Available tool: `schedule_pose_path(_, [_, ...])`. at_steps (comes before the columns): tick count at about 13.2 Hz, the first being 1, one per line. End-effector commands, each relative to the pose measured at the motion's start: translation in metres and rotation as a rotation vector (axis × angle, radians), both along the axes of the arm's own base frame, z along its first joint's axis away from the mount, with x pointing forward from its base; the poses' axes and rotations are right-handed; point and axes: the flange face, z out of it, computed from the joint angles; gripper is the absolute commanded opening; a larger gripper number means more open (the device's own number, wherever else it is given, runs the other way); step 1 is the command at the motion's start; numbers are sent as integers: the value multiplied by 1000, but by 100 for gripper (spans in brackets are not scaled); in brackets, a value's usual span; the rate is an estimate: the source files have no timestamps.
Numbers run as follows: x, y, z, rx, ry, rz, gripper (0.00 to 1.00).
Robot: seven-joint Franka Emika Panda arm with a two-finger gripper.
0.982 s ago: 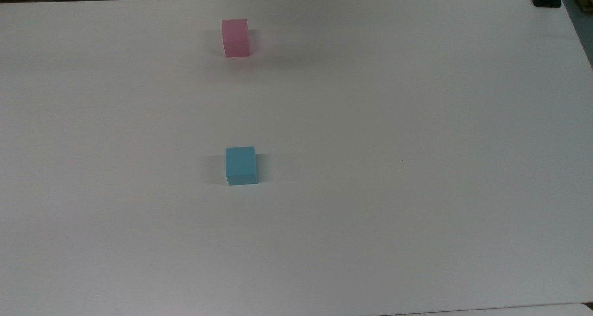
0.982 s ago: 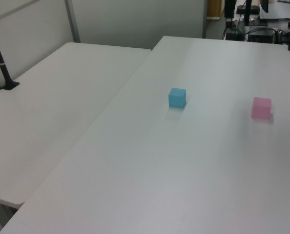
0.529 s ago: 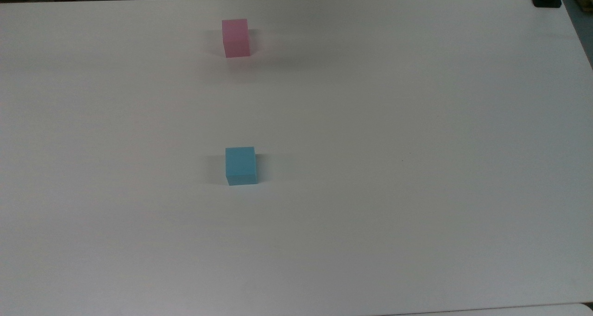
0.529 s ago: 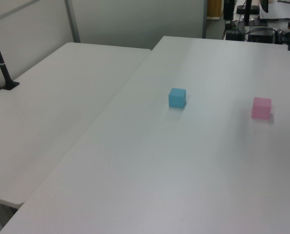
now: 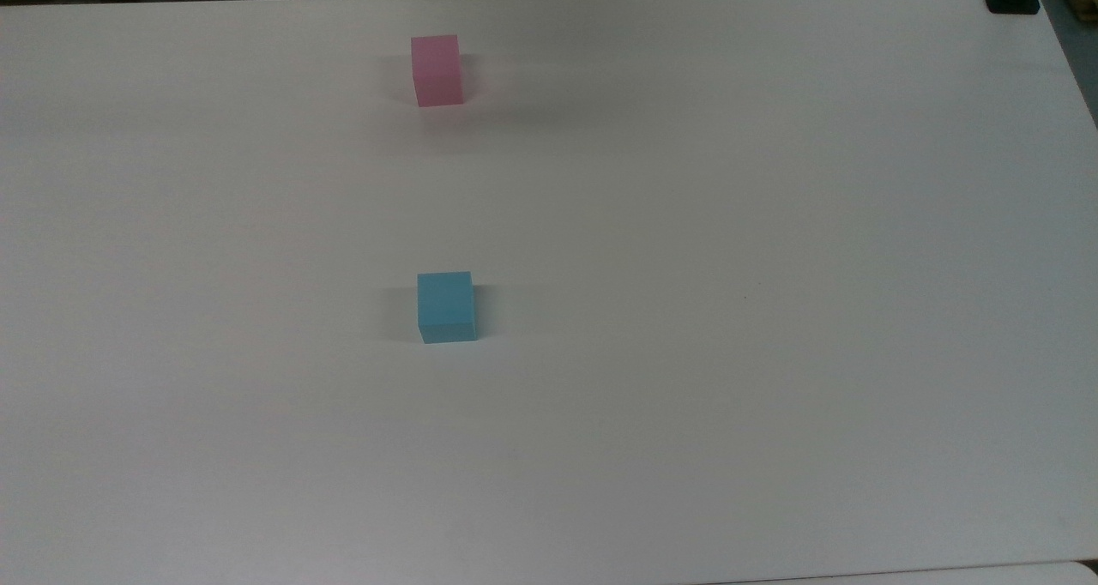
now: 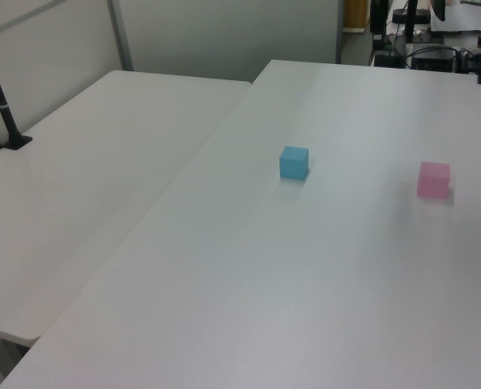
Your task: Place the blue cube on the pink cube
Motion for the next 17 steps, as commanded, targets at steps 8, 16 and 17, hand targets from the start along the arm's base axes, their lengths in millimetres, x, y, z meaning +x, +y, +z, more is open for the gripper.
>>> schedule_pose_path(8, [41, 29, -28, -5, -19, -47, 100])
schedule_pose_path(16, [100, 60, -96, -16, -129, -90, 100])
schedule_pose_path(17, [104, 63, -103, -17, -140, -87, 100])
